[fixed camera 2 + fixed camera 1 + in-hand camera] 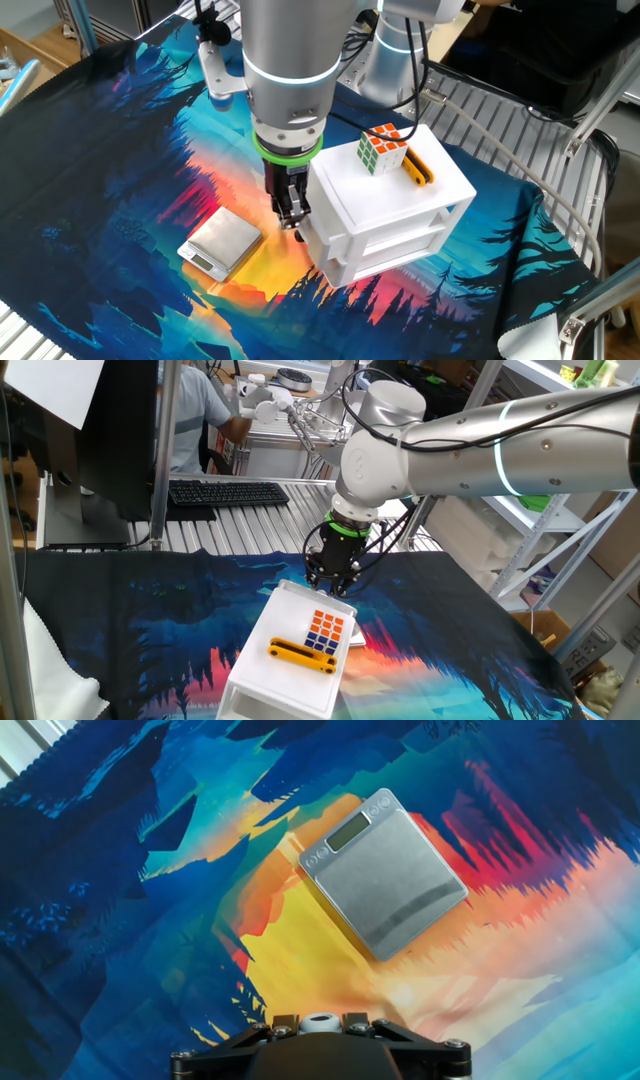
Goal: Grasp the handle and open the drawer
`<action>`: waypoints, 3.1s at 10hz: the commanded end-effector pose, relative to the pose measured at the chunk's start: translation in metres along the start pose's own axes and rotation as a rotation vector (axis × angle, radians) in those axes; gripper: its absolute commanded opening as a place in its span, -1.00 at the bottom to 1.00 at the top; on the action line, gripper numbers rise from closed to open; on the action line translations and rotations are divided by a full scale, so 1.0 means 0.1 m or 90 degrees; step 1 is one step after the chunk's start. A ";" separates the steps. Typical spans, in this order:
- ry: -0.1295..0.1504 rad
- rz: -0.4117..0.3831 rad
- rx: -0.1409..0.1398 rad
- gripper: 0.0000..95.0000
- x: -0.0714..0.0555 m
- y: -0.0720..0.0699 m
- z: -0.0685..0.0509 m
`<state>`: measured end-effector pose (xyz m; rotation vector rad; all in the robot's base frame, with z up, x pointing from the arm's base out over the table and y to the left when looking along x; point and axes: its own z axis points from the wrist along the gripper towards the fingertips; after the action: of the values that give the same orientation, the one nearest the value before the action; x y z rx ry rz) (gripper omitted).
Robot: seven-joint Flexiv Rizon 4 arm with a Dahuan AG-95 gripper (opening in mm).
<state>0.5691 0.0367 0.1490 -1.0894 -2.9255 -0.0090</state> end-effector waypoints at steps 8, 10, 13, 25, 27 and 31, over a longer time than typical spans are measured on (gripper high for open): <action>0.003 -0.004 0.000 -1.00 -0.10 0.00 0.00; 0.003 -0.004 0.000 -1.00 -0.12 0.00 0.01; 0.005 -0.003 0.001 -1.00 -0.17 0.00 -0.01; 0.011 -0.011 0.000 -1.00 -0.30 0.00 0.00; 0.013 -0.013 -0.002 -1.00 -0.32 0.00 0.02; 0.016 -0.018 -0.001 -1.00 -0.38 0.00 0.00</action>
<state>0.5970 0.0114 0.1490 -1.0381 -2.9177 -0.0250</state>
